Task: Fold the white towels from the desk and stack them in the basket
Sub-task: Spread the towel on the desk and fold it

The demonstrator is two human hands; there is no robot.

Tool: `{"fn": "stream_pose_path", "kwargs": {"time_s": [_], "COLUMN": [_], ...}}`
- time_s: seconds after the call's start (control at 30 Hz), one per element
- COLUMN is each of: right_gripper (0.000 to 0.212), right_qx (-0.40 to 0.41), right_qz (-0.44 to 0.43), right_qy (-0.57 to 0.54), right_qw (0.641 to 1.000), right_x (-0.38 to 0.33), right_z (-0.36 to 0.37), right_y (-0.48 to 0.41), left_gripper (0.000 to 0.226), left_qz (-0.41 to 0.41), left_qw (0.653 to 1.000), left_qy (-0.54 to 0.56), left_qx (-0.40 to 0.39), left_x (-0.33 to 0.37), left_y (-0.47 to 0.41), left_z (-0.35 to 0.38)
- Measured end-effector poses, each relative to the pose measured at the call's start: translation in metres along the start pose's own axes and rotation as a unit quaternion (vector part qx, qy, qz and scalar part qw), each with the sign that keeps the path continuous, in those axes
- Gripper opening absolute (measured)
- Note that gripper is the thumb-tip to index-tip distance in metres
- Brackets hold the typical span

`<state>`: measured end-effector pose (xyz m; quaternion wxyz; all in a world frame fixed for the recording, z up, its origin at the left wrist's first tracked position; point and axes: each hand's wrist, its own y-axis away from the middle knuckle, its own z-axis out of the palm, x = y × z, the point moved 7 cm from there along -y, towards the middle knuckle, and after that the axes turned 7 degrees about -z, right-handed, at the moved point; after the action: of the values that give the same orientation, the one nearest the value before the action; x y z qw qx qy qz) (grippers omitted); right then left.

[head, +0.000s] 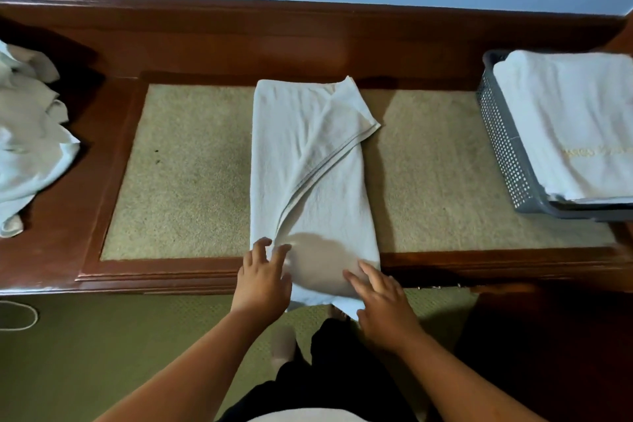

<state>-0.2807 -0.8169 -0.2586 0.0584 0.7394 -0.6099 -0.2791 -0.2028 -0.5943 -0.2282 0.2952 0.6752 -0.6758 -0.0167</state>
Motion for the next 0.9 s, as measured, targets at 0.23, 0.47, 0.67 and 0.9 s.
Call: {"fn": "stream_pose_path", "kwargs": {"time_s": [0.23, 0.47, 0.67, 0.9], "right_gripper": [0.066, 0.121, 0.115, 0.094], "right_qx": [0.046, -0.107, -0.085, -0.007], "right_qz": [-0.040, -0.100, -0.112, -0.093], "right_qy": [0.032, 0.130, 0.087, 0.073], "right_qw": [0.998, 0.981, 0.986, 0.993], "right_x": [0.010, 0.036, 0.033, 0.033], "right_z": [-0.040, -0.032, -0.055, -0.088], "right_y": [-0.041, -0.081, -0.108, -0.178], "left_gripper": [0.061, 0.064, 0.062, 0.067], "left_qz": [0.008, -0.001, 0.026, 0.043], "left_qw": [0.995, 0.991, 0.976, 0.987], "left_qy": [-0.094, -0.118, -0.200, -0.151], "left_qx": [-0.040, -0.071, -0.085, -0.041], "left_x": [0.021, 0.009, 0.003, 0.030], "left_y": [-0.020, -0.040, -0.055, -0.131], "left_z": [-0.001, 0.006, 0.003, -0.018]}}
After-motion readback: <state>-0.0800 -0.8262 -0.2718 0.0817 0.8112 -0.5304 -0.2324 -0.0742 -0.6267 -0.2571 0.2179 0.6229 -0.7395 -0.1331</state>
